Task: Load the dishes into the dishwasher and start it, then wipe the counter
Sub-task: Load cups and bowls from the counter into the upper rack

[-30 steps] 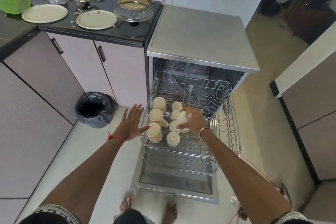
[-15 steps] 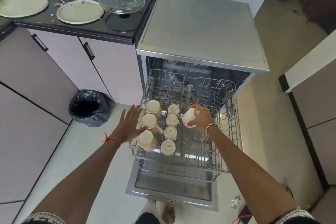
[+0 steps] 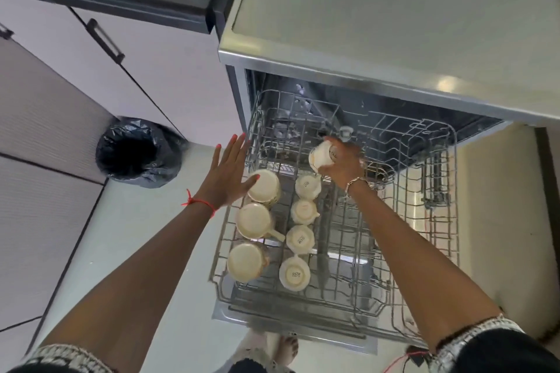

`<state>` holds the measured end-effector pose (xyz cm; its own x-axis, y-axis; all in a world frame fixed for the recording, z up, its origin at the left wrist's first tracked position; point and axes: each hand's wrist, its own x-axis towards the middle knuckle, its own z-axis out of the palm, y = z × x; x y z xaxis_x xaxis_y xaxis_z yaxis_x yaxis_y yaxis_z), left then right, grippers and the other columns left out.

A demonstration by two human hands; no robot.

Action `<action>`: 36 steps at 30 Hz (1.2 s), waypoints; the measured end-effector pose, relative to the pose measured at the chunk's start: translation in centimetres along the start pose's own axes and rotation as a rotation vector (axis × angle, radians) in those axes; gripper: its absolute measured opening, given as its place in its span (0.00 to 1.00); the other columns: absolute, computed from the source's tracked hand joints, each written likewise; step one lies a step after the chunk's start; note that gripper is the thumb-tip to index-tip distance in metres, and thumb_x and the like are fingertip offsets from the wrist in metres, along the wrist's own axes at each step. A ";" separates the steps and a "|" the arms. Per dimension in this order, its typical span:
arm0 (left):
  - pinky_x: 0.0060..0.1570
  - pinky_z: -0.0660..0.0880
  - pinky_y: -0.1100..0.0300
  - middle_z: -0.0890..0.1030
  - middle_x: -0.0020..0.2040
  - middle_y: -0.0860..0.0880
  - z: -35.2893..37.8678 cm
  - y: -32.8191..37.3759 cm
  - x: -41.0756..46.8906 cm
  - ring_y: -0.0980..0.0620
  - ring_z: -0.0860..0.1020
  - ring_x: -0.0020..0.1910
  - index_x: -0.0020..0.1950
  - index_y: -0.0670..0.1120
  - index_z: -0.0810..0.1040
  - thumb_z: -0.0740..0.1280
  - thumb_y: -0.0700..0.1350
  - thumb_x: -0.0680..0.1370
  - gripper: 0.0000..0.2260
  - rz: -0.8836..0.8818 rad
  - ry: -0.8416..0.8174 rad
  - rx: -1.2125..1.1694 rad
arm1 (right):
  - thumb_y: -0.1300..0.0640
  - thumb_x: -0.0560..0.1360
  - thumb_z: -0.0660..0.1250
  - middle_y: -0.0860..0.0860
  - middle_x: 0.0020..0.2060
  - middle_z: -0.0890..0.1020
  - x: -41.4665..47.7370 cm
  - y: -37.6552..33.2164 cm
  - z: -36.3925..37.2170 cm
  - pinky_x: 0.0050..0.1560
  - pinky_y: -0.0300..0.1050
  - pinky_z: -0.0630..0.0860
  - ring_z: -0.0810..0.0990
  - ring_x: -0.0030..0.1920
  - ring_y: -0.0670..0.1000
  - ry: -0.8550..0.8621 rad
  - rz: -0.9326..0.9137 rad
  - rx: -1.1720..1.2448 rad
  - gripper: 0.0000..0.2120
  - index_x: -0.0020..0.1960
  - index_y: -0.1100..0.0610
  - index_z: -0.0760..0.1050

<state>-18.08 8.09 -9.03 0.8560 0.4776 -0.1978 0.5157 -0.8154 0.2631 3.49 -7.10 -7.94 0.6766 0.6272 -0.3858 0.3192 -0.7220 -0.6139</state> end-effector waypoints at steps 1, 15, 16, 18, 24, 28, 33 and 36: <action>0.71 0.35 0.50 0.41 0.77 0.46 0.4 -0.3 0.7 0.49 0.39 0.76 0.77 0.42 0.43 0.58 0.56 0.80 0.35 0.006 -0.007 -0.006 | 0.65 0.64 0.74 0.60 0.62 0.68 0.8 0.1 0.6 0.55 0.39 0.66 0.68 0.63 0.58 0.008 0.006 -0.008 0.36 0.69 0.52 0.67; 0.72 0.38 0.51 0.36 0.75 0.50 3.7 -3.0 3.6 0.52 0.38 0.75 0.75 0.46 0.35 0.46 0.55 0.80 0.29 0.074 0.004 -0.073 | 0.58 0.64 0.75 0.58 0.71 0.64 5.9 1.9 5.5 0.60 0.53 0.74 0.68 0.67 0.61 -0.047 0.037 -0.239 0.41 0.72 0.43 0.61; 0.72 0.38 0.51 0.37 0.76 0.49 3.8 -3.0 3.6 0.52 0.38 0.75 0.75 0.46 0.35 0.46 0.55 0.81 0.29 0.078 0.013 -0.074 | 0.57 0.64 0.75 0.58 0.71 0.64 6.0 1.8 5.6 0.59 0.53 0.75 0.69 0.66 0.61 -0.049 0.039 -0.275 0.40 0.72 0.43 0.61; 0.71 0.38 0.51 0.37 0.76 0.49 3.8 -2.9 3.6 0.52 0.39 0.75 0.75 0.45 0.36 0.50 0.52 0.82 0.29 0.077 0.021 -0.075 | 0.56 0.65 0.75 0.58 0.71 0.63 6.1 1.8 5.8 0.57 0.52 0.74 0.69 0.66 0.61 -0.060 0.048 -0.328 0.40 0.72 0.43 0.61; 0.72 0.39 0.49 0.38 0.76 0.49 4.0 -2.9 3.6 0.51 0.39 0.75 0.75 0.44 0.37 0.52 0.50 0.82 0.29 0.068 0.024 -0.095 | 0.49 0.67 0.74 0.60 0.71 0.63 6.0 2.0 7.0 0.68 0.55 0.62 0.60 0.70 0.63 -0.058 0.052 -0.478 0.41 0.74 0.45 0.58; 0.71 0.38 0.50 0.38 0.76 0.49 4.1 -2.8 3.6 0.52 0.40 0.75 0.75 0.44 0.37 0.47 0.53 0.81 0.29 0.059 0.022 -0.094 | 0.47 0.67 0.74 0.59 0.71 0.63 6.1 2.3 7.5 0.70 0.56 0.56 0.57 0.71 0.62 -0.039 0.063 -0.502 0.41 0.74 0.46 0.57; 0.71 0.37 0.50 0.38 0.76 0.49 4.4 -2.8 3.7 0.51 0.39 0.75 0.76 0.43 0.39 0.47 0.53 0.81 0.29 0.049 0.027 -0.102 | 0.46 0.67 0.73 0.60 0.71 0.62 6.3 2.4 7.7 0.70 0.57 0.56 0.57 0.71 0.62 -0.057 0.076 -0.504 0.41 0.74 0.48 0.56; 0.71 0.36 0.50 0.37 0.76 0.50 4.4 -2.7 3.7 0.51 0.39 0.75 0.76 0.43 0.39 0.49 0.52 0.81 0.30 0.038 0.026 -0.119 | 0.45 0.67 0.73 0.60 0.72 0.59 6.3 2.3 7.6 0.72 0.59 0.53 0.54 0.73 0.62 -0.093 0.106 -0.458 0.45 0.75 0.51 0.52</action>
<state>-16.48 10.64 -14.63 0.8751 0.4564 -0.1611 0.4818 -0.7894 0.3805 3.44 -2.61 -16.98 0.6658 0.5514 -0.5027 0.5252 -0.8249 -0.2092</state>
